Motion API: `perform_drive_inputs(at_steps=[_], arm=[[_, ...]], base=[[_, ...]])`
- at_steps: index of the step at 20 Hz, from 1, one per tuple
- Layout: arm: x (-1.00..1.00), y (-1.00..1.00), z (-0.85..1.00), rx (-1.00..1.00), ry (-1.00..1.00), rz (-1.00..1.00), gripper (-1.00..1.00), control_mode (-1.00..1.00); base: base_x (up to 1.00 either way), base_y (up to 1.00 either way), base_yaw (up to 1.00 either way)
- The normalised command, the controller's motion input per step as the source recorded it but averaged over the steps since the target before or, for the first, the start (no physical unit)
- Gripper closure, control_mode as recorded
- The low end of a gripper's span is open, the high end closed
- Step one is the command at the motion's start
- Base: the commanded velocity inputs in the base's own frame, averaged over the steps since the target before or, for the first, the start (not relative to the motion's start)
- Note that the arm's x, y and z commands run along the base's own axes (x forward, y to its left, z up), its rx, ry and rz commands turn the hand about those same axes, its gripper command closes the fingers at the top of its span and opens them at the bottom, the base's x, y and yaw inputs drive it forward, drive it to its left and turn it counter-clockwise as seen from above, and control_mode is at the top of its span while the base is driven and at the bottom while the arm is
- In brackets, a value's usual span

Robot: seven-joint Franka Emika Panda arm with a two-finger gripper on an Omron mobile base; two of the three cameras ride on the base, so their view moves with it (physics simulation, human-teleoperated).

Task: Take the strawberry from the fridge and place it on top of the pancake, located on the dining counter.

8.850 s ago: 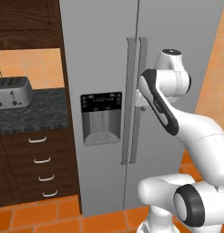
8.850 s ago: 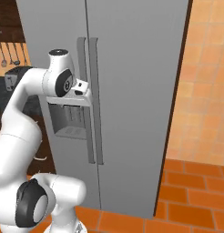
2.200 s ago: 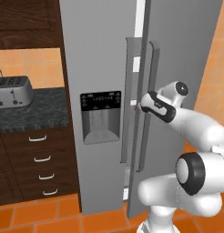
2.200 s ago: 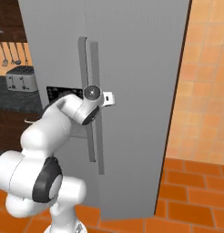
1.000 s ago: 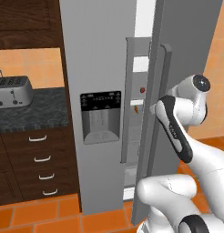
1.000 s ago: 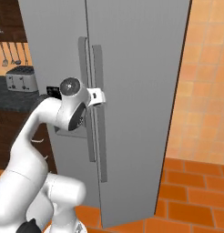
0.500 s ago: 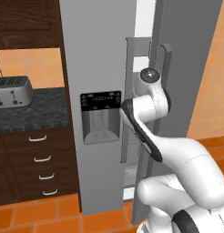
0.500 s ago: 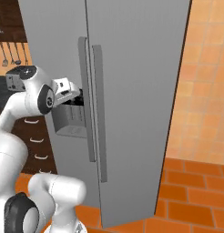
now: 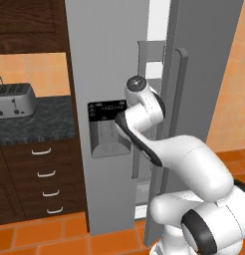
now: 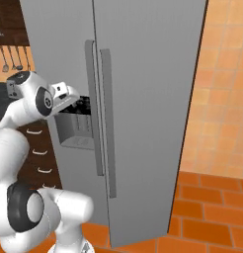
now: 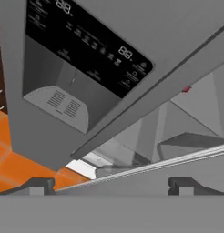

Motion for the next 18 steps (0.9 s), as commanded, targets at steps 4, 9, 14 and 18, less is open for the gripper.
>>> perform_drive_inputs(at_steps=[4,9,14,18], arm=[[0.56,0.05,-0.09,-0.04,0.0,0.0,-1.0,-1.0],[0.55,0.0,-0.03,-0.03,0.0,0.0,-1.0,-1.0],[0.47,-0.02,-0.01,-0.01,0.0,0.0,-1.0,-1.0],[0.05,-0.24,0.0,0.0,-0.01,0.0,-1.0,-1.0]], base=[[0.0,0.0,0.0],[0.0,0.0,0.0],[0.0,0.0,0.0],[0.0,0.0,0.0]])
